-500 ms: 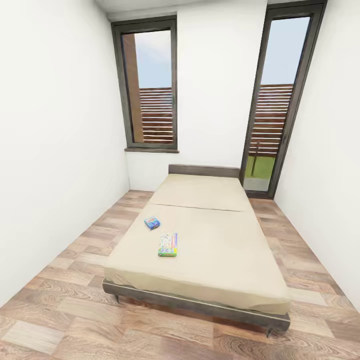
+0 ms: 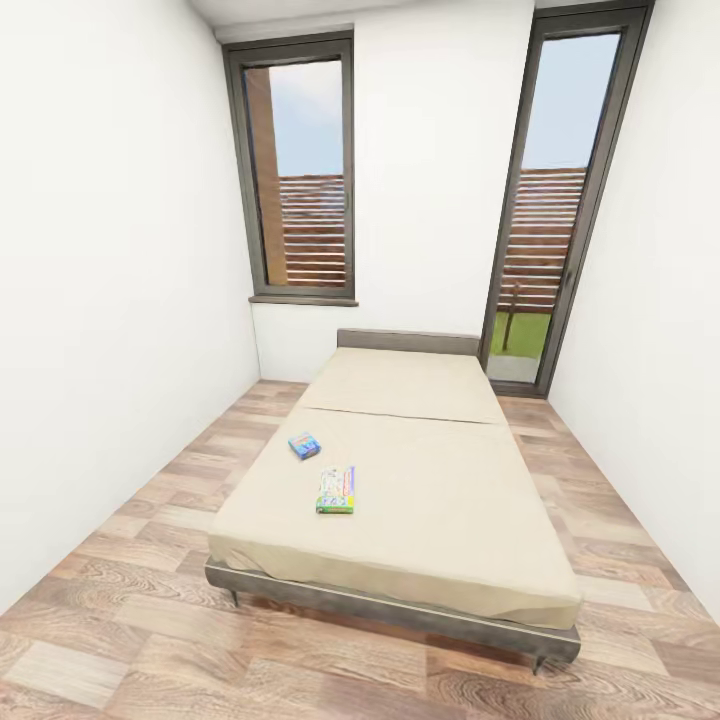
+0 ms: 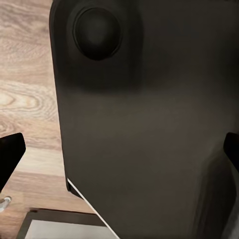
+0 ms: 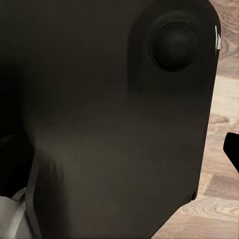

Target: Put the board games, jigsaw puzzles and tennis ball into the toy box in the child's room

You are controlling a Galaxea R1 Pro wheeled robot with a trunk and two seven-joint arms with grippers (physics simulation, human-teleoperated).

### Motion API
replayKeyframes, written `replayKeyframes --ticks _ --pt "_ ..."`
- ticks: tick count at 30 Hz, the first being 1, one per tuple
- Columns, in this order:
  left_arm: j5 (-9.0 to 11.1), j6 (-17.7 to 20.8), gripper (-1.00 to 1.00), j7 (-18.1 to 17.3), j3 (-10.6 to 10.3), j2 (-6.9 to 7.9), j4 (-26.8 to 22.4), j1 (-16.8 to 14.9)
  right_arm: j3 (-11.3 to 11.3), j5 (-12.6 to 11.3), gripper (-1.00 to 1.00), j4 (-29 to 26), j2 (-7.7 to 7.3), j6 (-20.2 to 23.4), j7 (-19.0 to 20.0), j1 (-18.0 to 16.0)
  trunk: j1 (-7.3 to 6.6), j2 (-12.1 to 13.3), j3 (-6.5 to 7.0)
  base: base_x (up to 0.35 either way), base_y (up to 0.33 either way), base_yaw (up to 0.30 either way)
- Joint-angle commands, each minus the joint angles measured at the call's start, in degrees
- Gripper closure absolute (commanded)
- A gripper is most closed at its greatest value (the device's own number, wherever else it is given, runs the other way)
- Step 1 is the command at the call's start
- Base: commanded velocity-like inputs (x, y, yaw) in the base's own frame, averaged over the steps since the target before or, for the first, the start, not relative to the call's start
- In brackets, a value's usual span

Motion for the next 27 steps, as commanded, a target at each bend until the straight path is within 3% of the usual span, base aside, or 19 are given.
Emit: replayKeyframes --ticks 1,27 --pt "0.01 -0.02 -1.00 -0.02 0.00 0.02 -0.02 0.00 -0.05 -0.12 -1.00 0.00 0.05 -0.36 -0.02 -0.01 0.00 -0.02 -0.04 0.000 0.000 0.000" --pt "0.02 -0.02 -1.00 -0.01 0.02 -0.01 -0.02 -0.01 0.17 0.19 -1.00 0.06 0.07 -3.73 0.04 -0.01 0.00 -0.02 -0.04 0.000 0.000 0.008"
